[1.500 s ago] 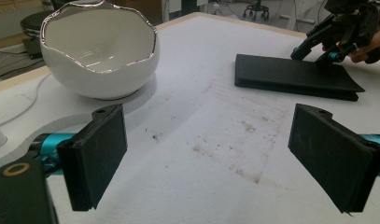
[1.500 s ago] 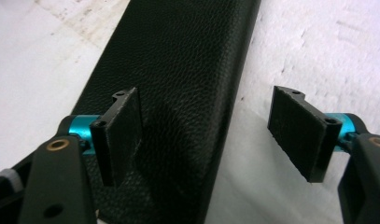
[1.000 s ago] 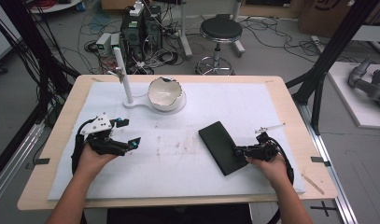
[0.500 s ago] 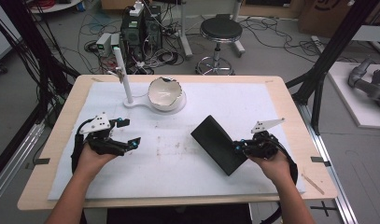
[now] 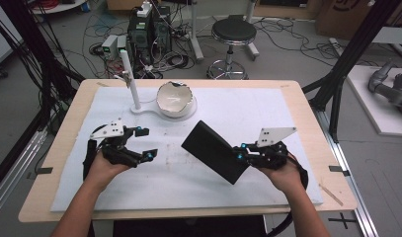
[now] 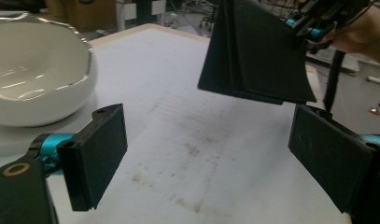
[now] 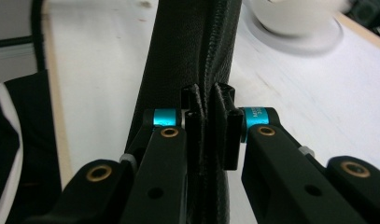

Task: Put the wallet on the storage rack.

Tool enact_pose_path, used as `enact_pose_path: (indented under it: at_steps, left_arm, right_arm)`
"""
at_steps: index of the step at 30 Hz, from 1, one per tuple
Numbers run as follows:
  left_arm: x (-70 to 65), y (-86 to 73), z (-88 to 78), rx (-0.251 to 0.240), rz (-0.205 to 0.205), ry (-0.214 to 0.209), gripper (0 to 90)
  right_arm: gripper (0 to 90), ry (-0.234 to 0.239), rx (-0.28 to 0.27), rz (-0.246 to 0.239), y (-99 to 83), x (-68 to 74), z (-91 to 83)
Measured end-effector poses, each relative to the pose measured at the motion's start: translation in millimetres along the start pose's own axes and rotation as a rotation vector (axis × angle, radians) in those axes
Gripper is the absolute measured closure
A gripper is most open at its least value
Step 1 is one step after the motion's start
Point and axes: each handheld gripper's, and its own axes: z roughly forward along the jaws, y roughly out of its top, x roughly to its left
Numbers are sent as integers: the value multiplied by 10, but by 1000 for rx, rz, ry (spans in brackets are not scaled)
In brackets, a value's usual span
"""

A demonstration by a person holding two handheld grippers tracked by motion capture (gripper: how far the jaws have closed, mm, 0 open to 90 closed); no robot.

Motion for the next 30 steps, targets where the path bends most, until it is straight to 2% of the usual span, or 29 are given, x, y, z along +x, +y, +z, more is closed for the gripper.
enact_pose_path:
  at_steps: [4,5,10,14,16,18,19,20,21,23,25,26,27,29,30]
  left_arm:
    - [-55,40,91,8,-5,-51,117]
    - [-63,48,109,15,-2,-62,117]
    - [-124,75,214,31,2,-127,117]
    - [-161,71,322,40,-36,-189,117]
    - [-166,62,370,59,-46,-220,123]
    - [-170,46,402,80,-50,-252,190]
    - [-165,34,411,95,-47,-289,271]
    - [-168,31,409,104,-45,-312,406]
    - [-176,31,403,114,-32,-306,522]
    - [-173,34,382,112,-31,-312,689]
    - [-198,47,371,100,-20,-306,746]
    - [-216,57,365,93,-8,-301,754]
    - [-239,73,359,86,-3,-292,758]
    - [-268,132,333,90,17,-285,761]
    - [-277,166,310,82,25,-271,761]
  right_arm:
    - [847,38,-14,-76,83,83,91]
    - [847,60,-21,-120,113,121,135]
    - [847,90,-14,-151,171,193,207]
    - [846,120,-16,-179,208,247,289]
    - [846,137,-17,-184,228,283,319]
    - [846,146,-25,-194,250,302,333]
    - [846,155,-32,-190,256,307,336]
    - [845,153,-33,-190,263,313,337]
    - [844,146,-29,-191,265,310,347]
    - [841,140,-30,-176,246,294,358]
    - [833,133,-47,-151,218,277,362]
    - [821,120,-70,-153,207,259,366]
    - [797,111,-82,-130,193,254,358]
    - [729,106,-118,-86,171,229,332]
    - [666,89,-132,-74,165,218,310]
